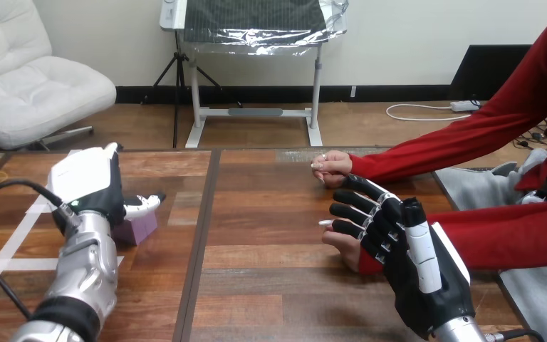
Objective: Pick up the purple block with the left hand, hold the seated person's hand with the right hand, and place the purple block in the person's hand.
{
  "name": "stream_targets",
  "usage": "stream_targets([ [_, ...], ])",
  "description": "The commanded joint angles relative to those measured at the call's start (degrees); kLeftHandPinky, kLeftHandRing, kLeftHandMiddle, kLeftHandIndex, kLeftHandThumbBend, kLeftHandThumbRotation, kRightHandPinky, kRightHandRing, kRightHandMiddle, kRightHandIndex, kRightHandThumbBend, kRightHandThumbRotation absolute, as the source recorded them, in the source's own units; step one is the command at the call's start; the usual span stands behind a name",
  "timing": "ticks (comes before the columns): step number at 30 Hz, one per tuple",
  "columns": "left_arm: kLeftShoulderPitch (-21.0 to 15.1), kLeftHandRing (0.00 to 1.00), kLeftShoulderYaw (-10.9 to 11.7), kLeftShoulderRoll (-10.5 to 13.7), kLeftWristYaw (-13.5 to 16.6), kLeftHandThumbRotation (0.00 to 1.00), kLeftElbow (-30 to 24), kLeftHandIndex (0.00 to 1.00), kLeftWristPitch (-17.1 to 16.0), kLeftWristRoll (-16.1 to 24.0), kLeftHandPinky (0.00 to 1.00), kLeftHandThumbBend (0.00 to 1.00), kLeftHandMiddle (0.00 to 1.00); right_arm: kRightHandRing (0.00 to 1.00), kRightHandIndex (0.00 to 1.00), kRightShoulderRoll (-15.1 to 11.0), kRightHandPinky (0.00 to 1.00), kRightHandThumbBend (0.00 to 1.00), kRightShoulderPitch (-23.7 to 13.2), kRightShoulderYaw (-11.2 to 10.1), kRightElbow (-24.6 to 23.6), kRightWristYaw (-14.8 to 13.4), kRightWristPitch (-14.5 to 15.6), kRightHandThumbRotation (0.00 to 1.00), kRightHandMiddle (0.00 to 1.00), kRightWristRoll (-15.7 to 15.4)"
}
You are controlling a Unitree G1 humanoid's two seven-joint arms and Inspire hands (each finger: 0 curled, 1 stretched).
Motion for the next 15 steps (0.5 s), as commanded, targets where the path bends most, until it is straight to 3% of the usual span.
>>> stream_targets([
  [1, -8.27, 0.93, -1.46, -0.19, -1.37, 0.51, 3.50, 0.92, -1.03, 0.53, 0.97, 0.71, 0.93, 0.80, 0.81, -0.60, 0.78, 0.88, -4.28, -0.31, -0.59, 0.13, -0.79, 0.84, 0.80, 0.38],
  [15, -11.70, 0.94, -2.75, -0.68, -5.61, 0.49, 9.09, 0.94, -1.19, -0.09, 0.99, 0.75, 0.95, 0.80, 0.80, -0.53, 0.76, 0.87, -3.96, -0.11, -0.71, 0.22, -1.21, 0.84, 0.80, 0.14],
])
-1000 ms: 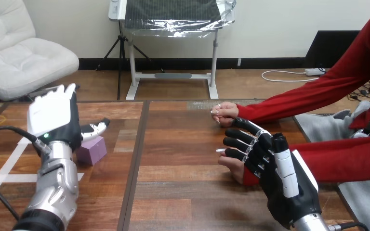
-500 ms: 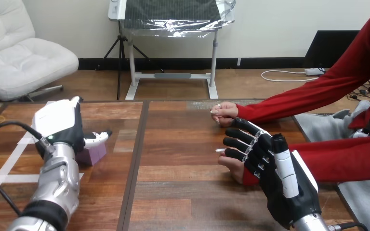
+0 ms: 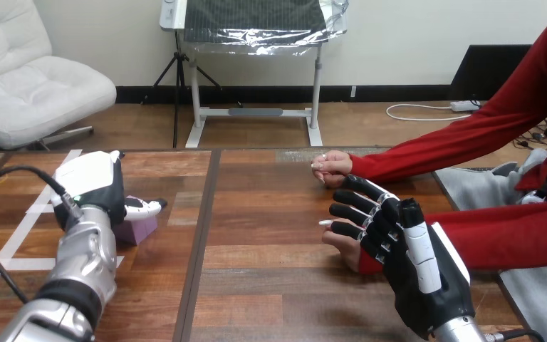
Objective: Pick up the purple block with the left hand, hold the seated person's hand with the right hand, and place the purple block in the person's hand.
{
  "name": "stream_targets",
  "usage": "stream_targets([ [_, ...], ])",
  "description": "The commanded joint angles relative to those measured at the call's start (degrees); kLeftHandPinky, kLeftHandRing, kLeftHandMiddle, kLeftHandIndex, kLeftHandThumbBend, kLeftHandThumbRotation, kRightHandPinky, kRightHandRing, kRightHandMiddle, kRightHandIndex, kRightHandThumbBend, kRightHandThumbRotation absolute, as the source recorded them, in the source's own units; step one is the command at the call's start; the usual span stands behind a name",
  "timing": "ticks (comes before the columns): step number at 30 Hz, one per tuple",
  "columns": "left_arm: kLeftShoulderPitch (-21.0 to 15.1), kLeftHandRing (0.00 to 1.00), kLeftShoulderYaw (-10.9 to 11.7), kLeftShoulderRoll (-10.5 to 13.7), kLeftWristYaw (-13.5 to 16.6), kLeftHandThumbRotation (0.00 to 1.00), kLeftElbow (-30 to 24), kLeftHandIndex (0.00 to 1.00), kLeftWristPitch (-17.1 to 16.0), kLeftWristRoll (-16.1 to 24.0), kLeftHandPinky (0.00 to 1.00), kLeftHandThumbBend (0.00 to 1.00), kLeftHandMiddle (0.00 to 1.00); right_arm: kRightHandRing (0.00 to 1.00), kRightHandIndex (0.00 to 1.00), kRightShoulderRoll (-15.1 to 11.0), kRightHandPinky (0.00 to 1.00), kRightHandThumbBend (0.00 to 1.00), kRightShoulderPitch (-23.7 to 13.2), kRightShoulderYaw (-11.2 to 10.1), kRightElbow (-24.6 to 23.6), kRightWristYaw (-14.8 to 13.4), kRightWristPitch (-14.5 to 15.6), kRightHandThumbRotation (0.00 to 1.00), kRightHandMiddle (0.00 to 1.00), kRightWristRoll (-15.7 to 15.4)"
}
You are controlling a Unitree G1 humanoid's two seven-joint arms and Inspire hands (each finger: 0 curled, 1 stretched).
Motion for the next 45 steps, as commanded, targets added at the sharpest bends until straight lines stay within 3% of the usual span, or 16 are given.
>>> stream_targets([
  [1, -6.57, 0.94, -0.87, -0.40, -0.80, 0.49, 1.88, 0.94, -0.99, 0.01, 0.99, 0.75, 0.95, 0.80, 0.80, -0.53, 0.76, 0.87, -3.96, -0.17, -0.64, 0.32, -1.29, 0.85, 0.80, 0.24],
  [29, -8.65, 0.94, -1.53, -1.54, -4.17, 0.53, 5.30, 0.94, 0.60, -0.65, 1.00, 0.77, 0.94, 0.80, 0.81, -0.54, 0.78, 0.88, -2.93, -0.19, -1.97, -0.20, -0.99, 0.86, 0.79, 0.14],
  [45, -9.53, 0.94, -2.34, -1.87, -8.98, 0.57, 5.82, 0.95, 2.73, -0.23, 1.00, 0.73, 0.94, 0.80, 0.81, -0.59, 0.80, 0.90, -2.70, 0.01, -2.66, -0.87, -0.32, 0.87, 0.79, -0.16],
])
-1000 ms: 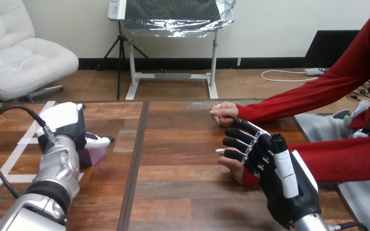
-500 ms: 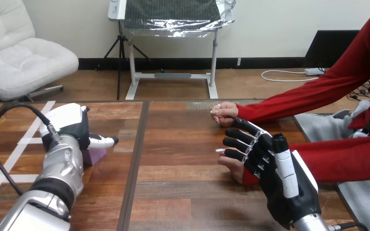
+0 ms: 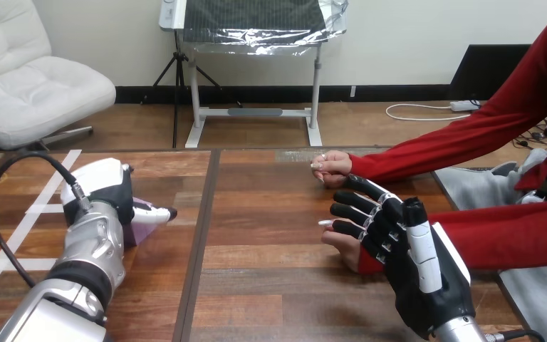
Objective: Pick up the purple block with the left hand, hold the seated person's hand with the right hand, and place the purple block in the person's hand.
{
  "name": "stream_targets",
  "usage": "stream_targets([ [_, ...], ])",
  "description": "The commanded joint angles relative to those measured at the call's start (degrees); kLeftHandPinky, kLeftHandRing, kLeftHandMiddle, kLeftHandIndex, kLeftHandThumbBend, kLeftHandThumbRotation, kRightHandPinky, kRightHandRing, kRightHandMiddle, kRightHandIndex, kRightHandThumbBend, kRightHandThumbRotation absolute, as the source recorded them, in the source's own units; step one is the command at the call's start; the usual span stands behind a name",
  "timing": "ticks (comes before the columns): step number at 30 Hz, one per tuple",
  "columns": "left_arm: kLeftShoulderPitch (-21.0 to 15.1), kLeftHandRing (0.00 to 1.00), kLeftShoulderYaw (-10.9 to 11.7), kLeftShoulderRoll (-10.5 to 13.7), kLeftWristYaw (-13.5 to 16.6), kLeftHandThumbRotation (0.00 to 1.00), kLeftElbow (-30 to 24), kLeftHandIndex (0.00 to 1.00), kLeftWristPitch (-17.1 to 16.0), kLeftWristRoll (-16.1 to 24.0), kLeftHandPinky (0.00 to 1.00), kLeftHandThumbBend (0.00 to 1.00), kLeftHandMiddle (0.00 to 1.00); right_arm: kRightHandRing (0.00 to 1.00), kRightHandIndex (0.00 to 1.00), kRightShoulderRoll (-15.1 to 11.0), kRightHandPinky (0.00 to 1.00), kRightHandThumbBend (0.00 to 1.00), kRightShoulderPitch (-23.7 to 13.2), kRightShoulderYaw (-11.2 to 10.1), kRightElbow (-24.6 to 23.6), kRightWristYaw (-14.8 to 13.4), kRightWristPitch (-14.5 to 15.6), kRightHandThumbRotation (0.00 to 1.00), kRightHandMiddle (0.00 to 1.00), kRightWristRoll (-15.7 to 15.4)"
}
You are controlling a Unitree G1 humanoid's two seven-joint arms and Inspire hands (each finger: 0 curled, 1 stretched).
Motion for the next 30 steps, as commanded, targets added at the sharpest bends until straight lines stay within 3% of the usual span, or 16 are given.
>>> stream_targets([
  [1, -5.19, 0.94, -0.94, -0.10, -1.22, 0.57, 0.43, 0.95, 0.71, 0.13, 1.00, 0.73, 0.94, 0.80, 0.81, -0.61, 0.80, 0.90, -2.73, 0.01, -2.62, -0.30, -0.33, 0.87, 0.79, -0.02],
  [18, -5.91, 0.95, -2.19, -0.38, -4.89, 0.57, 0.60, 0.95, 3.65, 0.87, 1.00, 0.72, 0.94, 0.81, 0.81, -0.65, 0.80, 0.89, -2.88, 0.10, -2.71, -0.42, -0.13, 0.87, 0.80, 0.16],
  [30, -5.75, 0.96, -2.61, -0.35, -5.15, 0.55, 0.53, 0.94, 4.49, 0.52, 1.00, 0.70, 0.95, 0.81, 0.81, -0.76, 0.80, 0.89, -3.11, 0.03, -2.34, -0.11, -0.44, 0.86, 0.80, 0.35],
])
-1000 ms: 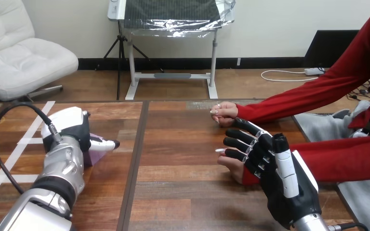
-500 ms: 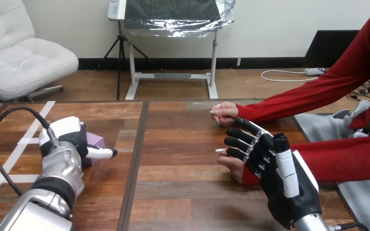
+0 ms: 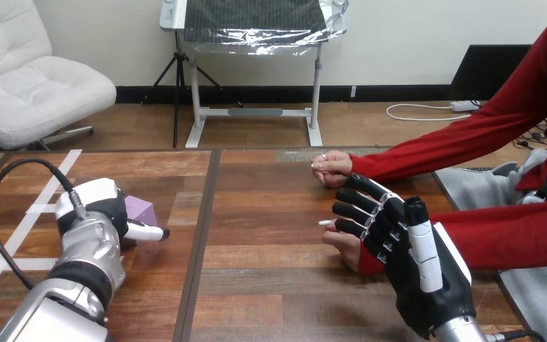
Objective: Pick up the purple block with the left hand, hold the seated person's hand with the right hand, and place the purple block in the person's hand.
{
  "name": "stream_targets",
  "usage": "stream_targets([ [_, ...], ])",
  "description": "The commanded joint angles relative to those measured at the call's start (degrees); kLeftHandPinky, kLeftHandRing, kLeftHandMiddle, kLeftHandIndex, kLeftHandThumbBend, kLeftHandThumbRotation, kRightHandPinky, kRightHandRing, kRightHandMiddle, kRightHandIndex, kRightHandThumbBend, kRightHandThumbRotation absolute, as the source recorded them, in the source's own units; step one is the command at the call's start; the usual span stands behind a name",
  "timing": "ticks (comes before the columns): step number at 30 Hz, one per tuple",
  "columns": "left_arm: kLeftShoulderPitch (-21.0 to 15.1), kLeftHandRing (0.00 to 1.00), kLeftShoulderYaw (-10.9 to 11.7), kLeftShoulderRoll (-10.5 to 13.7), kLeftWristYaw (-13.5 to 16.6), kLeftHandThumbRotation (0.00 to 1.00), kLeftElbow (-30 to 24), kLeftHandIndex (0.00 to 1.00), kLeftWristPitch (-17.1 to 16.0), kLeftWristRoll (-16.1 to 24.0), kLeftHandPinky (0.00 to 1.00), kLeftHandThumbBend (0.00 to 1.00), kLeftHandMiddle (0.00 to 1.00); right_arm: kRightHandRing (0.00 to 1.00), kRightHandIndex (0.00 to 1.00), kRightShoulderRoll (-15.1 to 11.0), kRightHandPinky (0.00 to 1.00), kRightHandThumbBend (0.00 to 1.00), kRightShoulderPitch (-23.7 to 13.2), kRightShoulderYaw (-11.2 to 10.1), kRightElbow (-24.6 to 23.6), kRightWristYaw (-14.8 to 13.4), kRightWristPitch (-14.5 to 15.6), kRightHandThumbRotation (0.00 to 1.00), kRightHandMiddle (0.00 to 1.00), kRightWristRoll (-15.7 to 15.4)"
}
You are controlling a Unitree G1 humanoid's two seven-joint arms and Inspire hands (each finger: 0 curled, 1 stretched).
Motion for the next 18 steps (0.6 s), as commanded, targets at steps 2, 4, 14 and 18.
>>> stream_targets([
  [2, -5.37, 0.96, -0.78, -0.32, 0.55, 0.55, -0.43, 0.94, 0.26, 0.27, 1.00, 0.70, 0.95, 0.81, 0.81, -0.79, 0.79, 0.89, -3.12, 0.01, -2.28, 0.29, -0.63, 0.87, 0.80, 0.15],
  [4, -5.33, 0.96, -0.80, -0.35, 0.78, 0.55, -0.42, 0.94, 0.40, 0.29, 1.00, 0.70, 0.95, 0.80, 0.81, -0.83, 0.79, 0.89, -3.12, 0.01, -2.30, 0.27, -0.64, 0.87, 0.80, 0.11],
  [14, -5.11, 0.95, -1.20, -0.22, 0.92, 0.54, -0.30, 0.93, 0.18, 0.52, 1.00, 0.70, 0.94, 0.80, 0.81, -0.78, 0.78, 0.89, -3.06, 0.04, -2.52, 0.19, -0.55, 0.87, 0.80, 0.14],
  [18, -5.11, 0.95, -1.24, -0.26, 0.86, 0.52, -0.25, 0.93, 0.26, 0.46, 1.00, 0.70, 0.94, 0.80, 0.81, -0.68, 0.78, 0.89, -3.07, 0.03, -2.36, 0.12, -0.88, 0.87, 0.80, 0.02],
])
